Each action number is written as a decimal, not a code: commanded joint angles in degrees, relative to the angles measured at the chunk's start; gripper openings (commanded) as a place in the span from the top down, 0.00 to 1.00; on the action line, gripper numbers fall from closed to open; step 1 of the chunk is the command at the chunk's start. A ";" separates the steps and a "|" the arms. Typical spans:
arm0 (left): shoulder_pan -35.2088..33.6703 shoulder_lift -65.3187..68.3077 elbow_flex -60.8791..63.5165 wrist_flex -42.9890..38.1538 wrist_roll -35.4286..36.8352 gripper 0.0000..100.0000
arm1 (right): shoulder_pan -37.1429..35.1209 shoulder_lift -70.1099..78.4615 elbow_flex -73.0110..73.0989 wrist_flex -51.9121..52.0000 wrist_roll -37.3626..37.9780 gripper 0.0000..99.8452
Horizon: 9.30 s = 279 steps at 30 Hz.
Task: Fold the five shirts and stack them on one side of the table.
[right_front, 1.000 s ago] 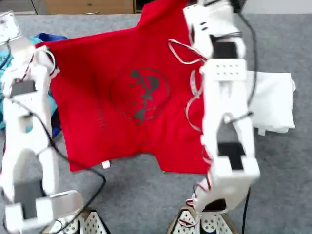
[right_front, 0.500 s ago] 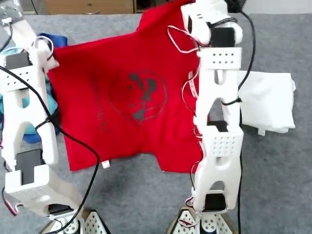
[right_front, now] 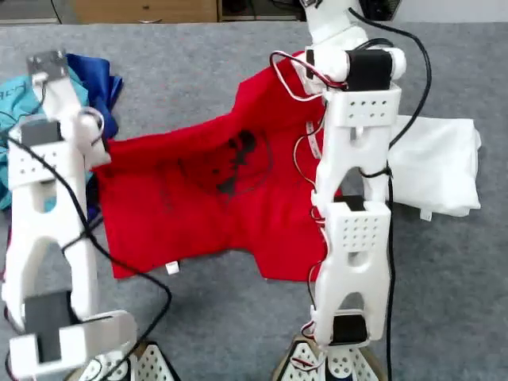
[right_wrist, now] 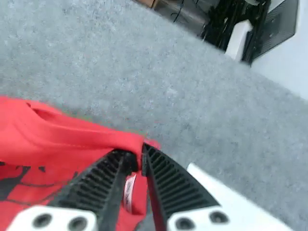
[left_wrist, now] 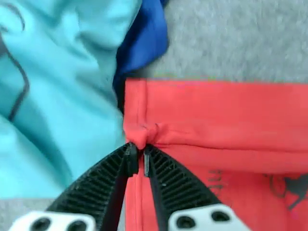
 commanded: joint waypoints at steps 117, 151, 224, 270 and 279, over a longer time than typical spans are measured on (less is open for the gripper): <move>-2.46 -28.09 31.91 18.11 -17.93 0.80 | 13.85 -116.09 154.15 -32.26 38.42 0.75; 1.05 1.10 19.60 -16.18 0.18 0.98 | 3.30 -58.95 119.16 -60.84 14.24 0.99; -4.31 -17.89 45.63 -28.22 -4.48 0.98 | -1.89 -66.86 139.12 -33.32 15.12 1.00; -4.13 -14.02 43.25 -28.22 -4.66 0.98 | -18.42 -72.13 143.16 -38.95 27.60 0.84; -4.22 -14.02 43.34 -28.22 -4.66 0.98 | -18.33 -72.13 147.74 -45.10 27.52 0.92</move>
